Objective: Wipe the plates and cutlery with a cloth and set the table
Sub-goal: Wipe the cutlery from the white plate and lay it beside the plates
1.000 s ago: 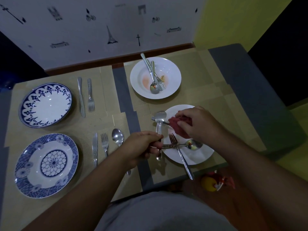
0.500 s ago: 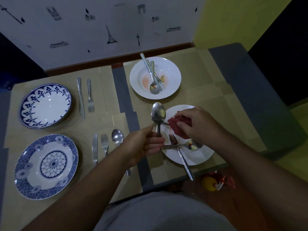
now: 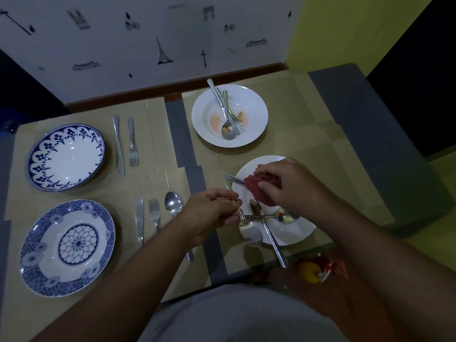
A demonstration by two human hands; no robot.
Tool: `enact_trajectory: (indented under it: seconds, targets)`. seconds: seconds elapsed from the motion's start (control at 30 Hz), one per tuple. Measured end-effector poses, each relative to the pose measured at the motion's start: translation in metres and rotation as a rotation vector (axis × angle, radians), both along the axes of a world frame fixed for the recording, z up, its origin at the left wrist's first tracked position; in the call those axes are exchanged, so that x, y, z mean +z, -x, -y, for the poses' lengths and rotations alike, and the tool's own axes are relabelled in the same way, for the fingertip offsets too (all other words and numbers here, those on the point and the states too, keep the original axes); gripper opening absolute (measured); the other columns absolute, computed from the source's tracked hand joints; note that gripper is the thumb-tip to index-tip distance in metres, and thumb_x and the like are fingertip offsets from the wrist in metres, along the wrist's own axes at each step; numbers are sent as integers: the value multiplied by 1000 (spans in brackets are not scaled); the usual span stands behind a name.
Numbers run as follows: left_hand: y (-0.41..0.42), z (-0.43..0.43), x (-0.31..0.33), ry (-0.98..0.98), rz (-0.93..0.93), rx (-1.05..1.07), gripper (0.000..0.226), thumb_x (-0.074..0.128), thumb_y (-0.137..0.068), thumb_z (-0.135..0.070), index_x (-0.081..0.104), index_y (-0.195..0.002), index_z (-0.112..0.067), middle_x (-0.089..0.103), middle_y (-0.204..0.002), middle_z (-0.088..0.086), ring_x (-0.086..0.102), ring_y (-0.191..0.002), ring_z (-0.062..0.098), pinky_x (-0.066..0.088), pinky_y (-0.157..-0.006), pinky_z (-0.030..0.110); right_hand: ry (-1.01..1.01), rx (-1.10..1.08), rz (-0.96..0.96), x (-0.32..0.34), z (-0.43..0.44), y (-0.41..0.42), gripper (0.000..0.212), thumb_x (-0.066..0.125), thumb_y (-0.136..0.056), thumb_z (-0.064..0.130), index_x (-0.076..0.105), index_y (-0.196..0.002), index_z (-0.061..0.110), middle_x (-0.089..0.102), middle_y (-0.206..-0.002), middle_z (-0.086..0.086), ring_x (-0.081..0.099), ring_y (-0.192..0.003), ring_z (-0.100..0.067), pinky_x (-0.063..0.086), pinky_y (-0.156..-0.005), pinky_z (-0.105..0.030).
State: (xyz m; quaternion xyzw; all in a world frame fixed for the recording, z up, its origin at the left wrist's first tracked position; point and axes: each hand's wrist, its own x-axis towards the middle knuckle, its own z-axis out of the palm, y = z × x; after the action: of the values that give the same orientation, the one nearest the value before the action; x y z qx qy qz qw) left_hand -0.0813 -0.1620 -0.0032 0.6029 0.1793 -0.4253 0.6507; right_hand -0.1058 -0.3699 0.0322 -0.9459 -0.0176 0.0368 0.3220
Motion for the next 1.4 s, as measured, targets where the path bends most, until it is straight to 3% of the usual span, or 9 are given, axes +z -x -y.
enact_trajectory:
  seconds: [0.1,0.23,0.37,0.6,0.8,1.1,1.17,1.3,1.4]
  targets:
    - [0,1,-3,-35,47,23,26,70,-86,5,61,-110,3,73,-106,23,75,-82,26,63,-69,32,-3,30,19,-2,-2,1,25,72,-83,13,73,-107,16,72,-99,2,49,-91,-2,36,-79,-2]
    - [-1,5,-5,-39,45,82,37,73,-84,4,54,-115,-3,71,-107,25,74,-87,32,63,-72,37,-12,76,27,-10,-10,7,29,73,-80,19,71,-109,26,70,-95,7,52,-93,-10,46,-79,-29]
    - [-6,9,-10,-32,74,119,21,69,-89,-1,68,-110,-3,75,-105,21,74,-94,33,61,-83,42,-36,203,28,-16,-22,19,27,71,-81,21,71,-108,28,69,-96,10,50,-92,-10,46,-79,-30]
    - [-8,15,-13,-177,203,113,14,62,-96,-5,71,-103,4,74,-93,23,69,-72,23,62,-63,27,36,328,20,-35,-34,34,23,71,-83,20,73,-105,27,72,-103,11,48,-92,-12,33,-75,-15]
    - [-6,14,-19,-162,203,127,14,62,-97,-6,70,-104,3,75,-95,18,71,-76,22,63,-67,28,99,386,-47,-44,-33,38,20,66,-87,30,72,-106,29,71,-105,15,47,-95,-11,44,-79,-27]
    - [-21,-10,-23,-188,243,135,10,65,-95,-8,74,-100,-8,76,-94,13,71,-77,20,61,-65,27,57,489,-139,-29,-39,26,16,66,-86,26,75,-100,26,72,-91,10,50,-78,-2,30,-73,-10]
    - [-33,-23,-22,-167,214,170,10,68,-93,-8,74,-101,-6,75,-91,14,69,-74,20,61,-65,27,12,448,-147,-24,-41,19,17,67,-85,27,75,-101,28,71,-88,12,54,-76,-2,35,-73,-7]
    - [-58,-51,-23,-146,170,275,15,72,-89,-5,72,-104,-1,71,-85,14,67,-71,19,63,-66,27,6,353,-112,-27,-50,-3,19,69,-86,32,72,-105,31,68,-94,14,53,-88,-3,46,-79,-25]
    - [-77,-71,-26,-183,175,312,15,71,-91,-5,73,-105,-1,71,-89,15,67,-75,21,62,-63,25,5,320,-65,-28,-61,-23,17,70,-85,28,71,-102,29,67,-95,11,51,-88,-6,45,-77,-27]
